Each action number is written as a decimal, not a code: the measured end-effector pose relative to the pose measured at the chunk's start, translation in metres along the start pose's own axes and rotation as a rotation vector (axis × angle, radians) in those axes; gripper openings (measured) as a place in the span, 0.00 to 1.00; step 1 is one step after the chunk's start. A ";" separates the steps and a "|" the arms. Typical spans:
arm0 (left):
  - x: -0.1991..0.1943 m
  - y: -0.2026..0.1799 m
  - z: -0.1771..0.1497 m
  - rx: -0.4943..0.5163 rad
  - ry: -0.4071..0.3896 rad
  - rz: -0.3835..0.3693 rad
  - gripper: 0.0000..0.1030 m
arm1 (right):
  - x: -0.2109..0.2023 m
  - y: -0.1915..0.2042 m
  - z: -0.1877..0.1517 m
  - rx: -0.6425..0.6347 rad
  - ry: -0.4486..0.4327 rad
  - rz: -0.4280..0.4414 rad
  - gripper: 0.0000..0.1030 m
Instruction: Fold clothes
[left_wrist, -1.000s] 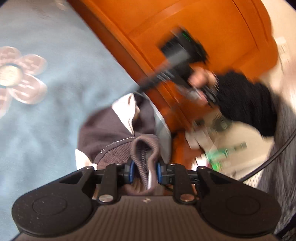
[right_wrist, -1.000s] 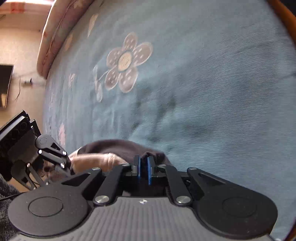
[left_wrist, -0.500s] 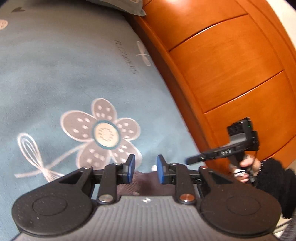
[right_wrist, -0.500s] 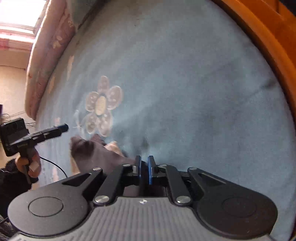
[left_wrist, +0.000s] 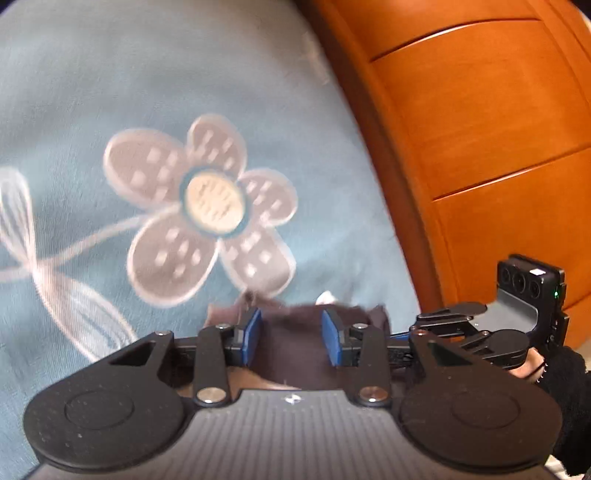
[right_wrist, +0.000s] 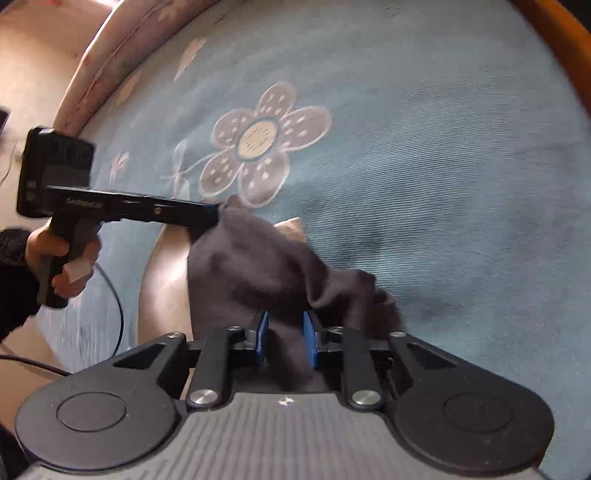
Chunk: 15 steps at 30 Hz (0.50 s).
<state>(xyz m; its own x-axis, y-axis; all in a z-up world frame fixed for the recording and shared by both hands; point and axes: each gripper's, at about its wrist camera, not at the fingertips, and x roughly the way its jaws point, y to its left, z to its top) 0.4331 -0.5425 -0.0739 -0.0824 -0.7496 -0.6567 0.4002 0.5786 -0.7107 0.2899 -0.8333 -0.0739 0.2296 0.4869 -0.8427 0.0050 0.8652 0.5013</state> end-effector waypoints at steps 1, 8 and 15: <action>-0.006 -0.006 0.000 0.032 -0.007 0.003 0.36 | -0.007 0.001 -0.003 0.013 -0.020 -0.032 0.32; -0.032 -0.045 -0.030 0.133 0.023 0.037 0.44 | -0.047 0.039 -0.075 0.049 -0.053 -0.117 0.41; -0.018 -0.083 -0.065 0.225 0.086 -0.029 0.44 | -0.049 0.035 -0.172 0.303 -0.055 -0.196 0.56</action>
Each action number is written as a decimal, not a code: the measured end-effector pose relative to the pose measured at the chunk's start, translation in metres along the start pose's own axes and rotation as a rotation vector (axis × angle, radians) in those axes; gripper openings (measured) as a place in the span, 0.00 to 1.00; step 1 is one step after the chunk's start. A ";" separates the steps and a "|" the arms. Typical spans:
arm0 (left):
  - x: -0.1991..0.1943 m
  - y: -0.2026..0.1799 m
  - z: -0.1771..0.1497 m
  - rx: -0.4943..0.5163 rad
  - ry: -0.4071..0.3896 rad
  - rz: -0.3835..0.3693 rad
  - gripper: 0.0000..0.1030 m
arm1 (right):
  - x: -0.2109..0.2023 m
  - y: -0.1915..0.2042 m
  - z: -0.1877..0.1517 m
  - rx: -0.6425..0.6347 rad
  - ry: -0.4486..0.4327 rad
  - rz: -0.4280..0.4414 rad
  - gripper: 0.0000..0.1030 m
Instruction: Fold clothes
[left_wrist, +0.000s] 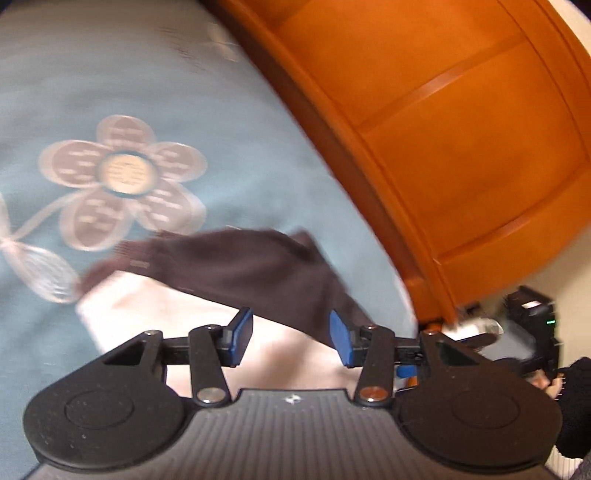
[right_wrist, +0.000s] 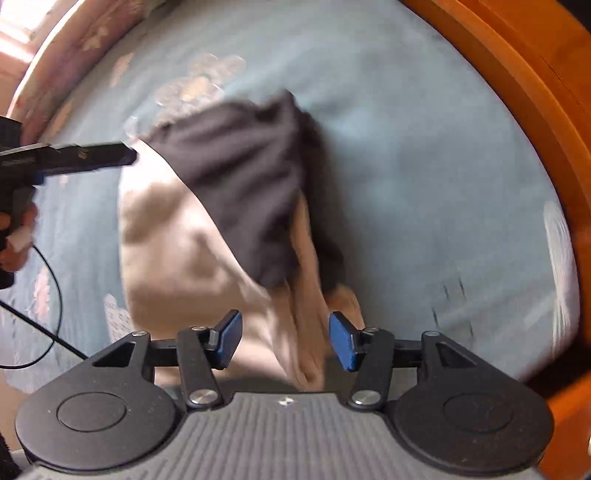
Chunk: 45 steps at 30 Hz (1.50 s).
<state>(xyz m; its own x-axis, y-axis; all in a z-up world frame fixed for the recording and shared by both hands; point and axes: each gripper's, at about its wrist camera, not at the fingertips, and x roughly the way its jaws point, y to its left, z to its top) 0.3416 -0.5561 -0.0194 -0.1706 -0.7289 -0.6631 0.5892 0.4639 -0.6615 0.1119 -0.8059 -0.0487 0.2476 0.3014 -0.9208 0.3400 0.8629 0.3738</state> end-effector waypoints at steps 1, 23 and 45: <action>0.007 -0.008 -0.001 0.020 0.015 -0.025 0.44 | 0.002 -0.005 -0.012 0.037 0.004 0.011 0.57; 0.093 -0.041 -0.006 0.150 0.209 -0.128 0.44 | 0.035 -0.044 -0.114 0.457 -0.373 0.330 0.92; 0.085 -0.041 0.003 0.167 0.292 -0.187 0.46 | 0.074 -0.014 -0.139 0.535 -0.565 0.472 0.70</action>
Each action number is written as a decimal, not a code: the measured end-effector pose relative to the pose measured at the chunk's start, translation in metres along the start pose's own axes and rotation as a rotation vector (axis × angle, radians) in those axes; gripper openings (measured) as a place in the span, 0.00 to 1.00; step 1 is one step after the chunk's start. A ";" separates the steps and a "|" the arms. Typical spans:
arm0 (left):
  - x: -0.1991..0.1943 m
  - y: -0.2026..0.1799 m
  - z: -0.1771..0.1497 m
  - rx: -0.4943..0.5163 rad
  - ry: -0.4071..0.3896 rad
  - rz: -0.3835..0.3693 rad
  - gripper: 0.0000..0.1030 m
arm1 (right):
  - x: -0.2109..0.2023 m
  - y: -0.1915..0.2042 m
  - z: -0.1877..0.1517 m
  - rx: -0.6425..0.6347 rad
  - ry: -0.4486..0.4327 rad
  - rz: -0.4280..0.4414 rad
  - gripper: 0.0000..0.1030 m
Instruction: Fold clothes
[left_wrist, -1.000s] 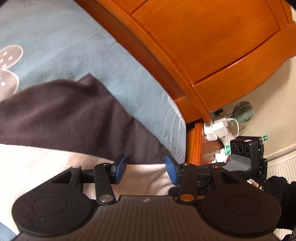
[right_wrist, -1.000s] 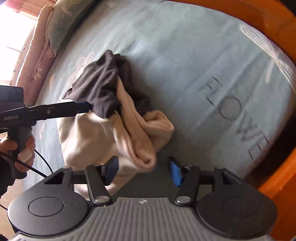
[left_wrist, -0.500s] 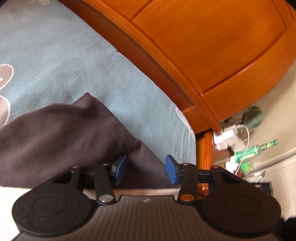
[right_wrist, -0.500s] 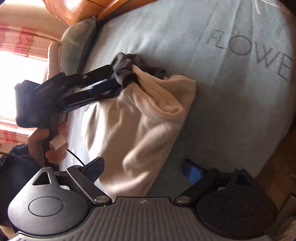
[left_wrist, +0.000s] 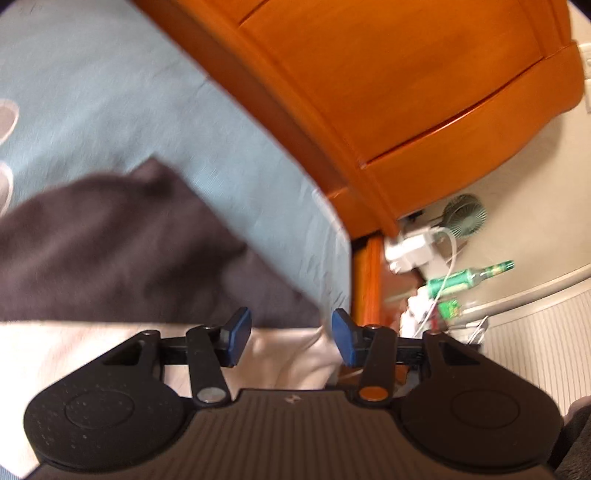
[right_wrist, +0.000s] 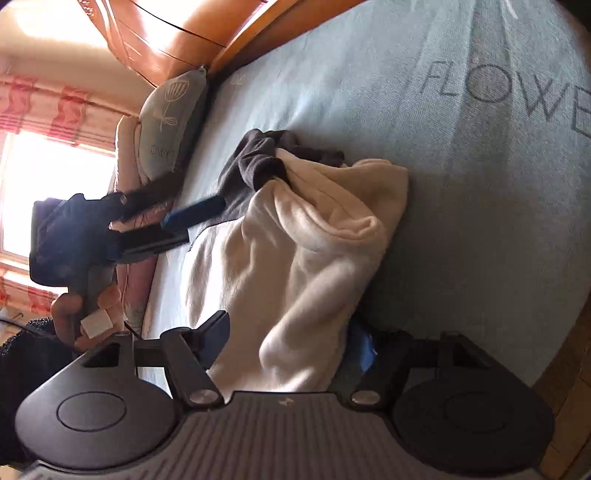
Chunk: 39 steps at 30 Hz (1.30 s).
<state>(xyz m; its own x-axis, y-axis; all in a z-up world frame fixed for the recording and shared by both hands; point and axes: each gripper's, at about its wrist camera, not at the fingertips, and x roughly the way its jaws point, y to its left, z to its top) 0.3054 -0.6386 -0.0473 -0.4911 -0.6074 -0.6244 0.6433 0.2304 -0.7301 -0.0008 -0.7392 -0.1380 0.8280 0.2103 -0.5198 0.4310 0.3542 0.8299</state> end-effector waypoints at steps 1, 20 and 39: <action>0.003 0.001 -0.001 0.004 -0.006 0.034 0.46 | 0.002 0.002 0.003 -0.014 0.002 -0.007 0.59; -0.005 -0.018 0.019 0.107 -0.170 0.251 0.42 | -0.057 0.047 0.006 -0.192 0.071 -0.310 0.27; -0.051 -0.016 -0.024 0.192 -0.251 0.368 0.46 | 0.016 0.121 0.052 -0.724 0.162 -0.487 0.30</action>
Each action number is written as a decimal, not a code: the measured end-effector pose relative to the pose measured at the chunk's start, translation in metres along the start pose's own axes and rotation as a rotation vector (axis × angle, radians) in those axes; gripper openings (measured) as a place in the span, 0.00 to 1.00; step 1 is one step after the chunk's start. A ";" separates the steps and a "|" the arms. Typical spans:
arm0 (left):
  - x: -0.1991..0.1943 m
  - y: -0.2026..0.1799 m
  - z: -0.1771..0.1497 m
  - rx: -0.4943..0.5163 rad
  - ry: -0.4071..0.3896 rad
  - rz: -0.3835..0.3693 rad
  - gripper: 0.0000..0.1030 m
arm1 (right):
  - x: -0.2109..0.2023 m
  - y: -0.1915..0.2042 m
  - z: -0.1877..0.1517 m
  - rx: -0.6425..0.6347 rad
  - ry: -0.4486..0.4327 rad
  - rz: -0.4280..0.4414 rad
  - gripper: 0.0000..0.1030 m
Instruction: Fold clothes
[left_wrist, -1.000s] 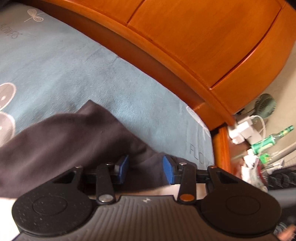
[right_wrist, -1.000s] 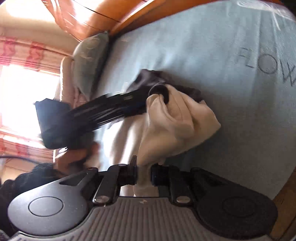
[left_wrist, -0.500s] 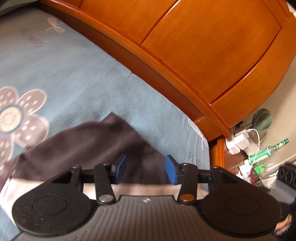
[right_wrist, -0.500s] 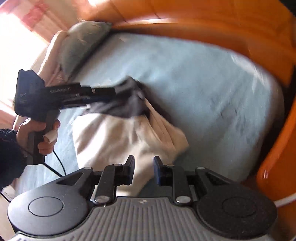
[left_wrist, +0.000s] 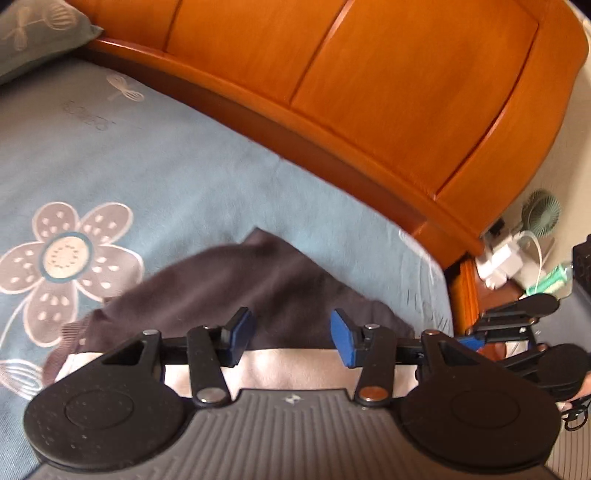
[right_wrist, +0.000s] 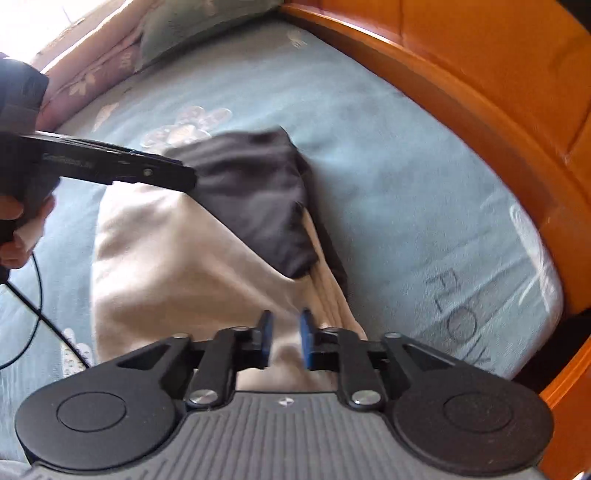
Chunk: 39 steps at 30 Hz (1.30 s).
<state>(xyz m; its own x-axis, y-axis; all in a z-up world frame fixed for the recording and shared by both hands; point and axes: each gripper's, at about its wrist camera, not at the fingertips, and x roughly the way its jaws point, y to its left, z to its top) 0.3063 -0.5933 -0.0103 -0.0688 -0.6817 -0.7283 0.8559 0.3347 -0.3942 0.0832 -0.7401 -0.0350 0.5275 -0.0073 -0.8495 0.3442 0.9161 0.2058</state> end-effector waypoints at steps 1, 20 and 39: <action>-0.003 0.003 -0.001 -0.012 -0.005 0.003 0.46 | -0.007 0.007 0.007 -0.023 -0.033 0.013 0.32; -0.023 0.060 -0.039 -0.466 0.029 -0.060 0.49 | 0.054 0.044 0.079 -0.255 0.010 0.070 0.43; 0.000 0.053 -0.030 -0.392 0.074 0.076 0.52 | 0.062 0.081 0.021 -0.503 0.117 0.203 0.85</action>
<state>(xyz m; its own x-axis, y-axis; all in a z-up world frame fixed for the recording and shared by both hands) 0.3363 -0.5560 -0.0483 -0.0620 -0.6021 -0.7960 0.6006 0.6145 -0.5115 0.1599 -0.6742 -0.0609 0.4450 0.2080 -0.8710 -0.1845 0.9731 0.1381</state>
